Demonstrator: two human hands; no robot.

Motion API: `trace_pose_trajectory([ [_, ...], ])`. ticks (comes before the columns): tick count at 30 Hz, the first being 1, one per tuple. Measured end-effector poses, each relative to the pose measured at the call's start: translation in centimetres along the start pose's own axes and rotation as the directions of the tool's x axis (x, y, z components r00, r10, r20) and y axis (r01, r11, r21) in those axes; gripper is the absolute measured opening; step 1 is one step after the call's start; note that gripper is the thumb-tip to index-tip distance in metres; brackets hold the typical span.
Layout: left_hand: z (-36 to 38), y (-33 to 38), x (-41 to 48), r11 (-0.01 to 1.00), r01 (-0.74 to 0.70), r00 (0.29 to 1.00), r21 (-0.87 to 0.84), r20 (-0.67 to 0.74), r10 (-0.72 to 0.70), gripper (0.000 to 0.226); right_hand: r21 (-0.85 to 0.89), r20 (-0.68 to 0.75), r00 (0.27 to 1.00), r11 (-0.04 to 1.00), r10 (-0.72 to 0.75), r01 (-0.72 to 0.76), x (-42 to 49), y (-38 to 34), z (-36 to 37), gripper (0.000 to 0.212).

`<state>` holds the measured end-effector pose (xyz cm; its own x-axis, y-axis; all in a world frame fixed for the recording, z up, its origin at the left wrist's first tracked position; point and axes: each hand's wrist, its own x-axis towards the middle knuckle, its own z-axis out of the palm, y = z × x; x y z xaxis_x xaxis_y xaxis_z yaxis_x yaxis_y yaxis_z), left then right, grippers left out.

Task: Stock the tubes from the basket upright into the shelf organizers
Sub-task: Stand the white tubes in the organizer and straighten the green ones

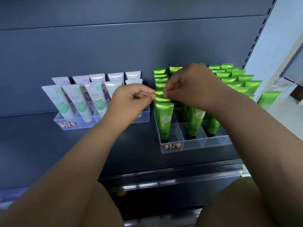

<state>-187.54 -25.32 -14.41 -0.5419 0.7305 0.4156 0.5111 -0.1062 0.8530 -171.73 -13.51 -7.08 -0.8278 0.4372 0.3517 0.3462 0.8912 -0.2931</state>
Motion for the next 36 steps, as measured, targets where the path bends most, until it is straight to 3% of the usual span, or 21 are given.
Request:
trace_pose_trajectory([
  [12, 0.1, -0.4, 0.1, 1.0, 0.012, 0.999, -0.008, 0.052, -0.011, 0.006, -0.129, 0.035, 0.999, 0.991, -0.032, 0.037, 0.6, 0.3, 0.7, 0.013],
  [26, -0.3, -0.8, 0.0, 0.998, -0.049, 0.998, 0.04, 0.038, 0.048, 0.014, -0.056, 0.011, 0.997, 0.996, -0.075, 0.076, 0.7, 0.5, 1.4, 0.012],
  [36, -0.4, -0.7, -0.3, 0.998, -0.014, 0.999, 0.055, 0.032, 0.012, 0.006, -0.047, 0.0, 0.997, 0.996, -0.075, 0.075, 0.5, 0.3, 1.2, 0.014],
])
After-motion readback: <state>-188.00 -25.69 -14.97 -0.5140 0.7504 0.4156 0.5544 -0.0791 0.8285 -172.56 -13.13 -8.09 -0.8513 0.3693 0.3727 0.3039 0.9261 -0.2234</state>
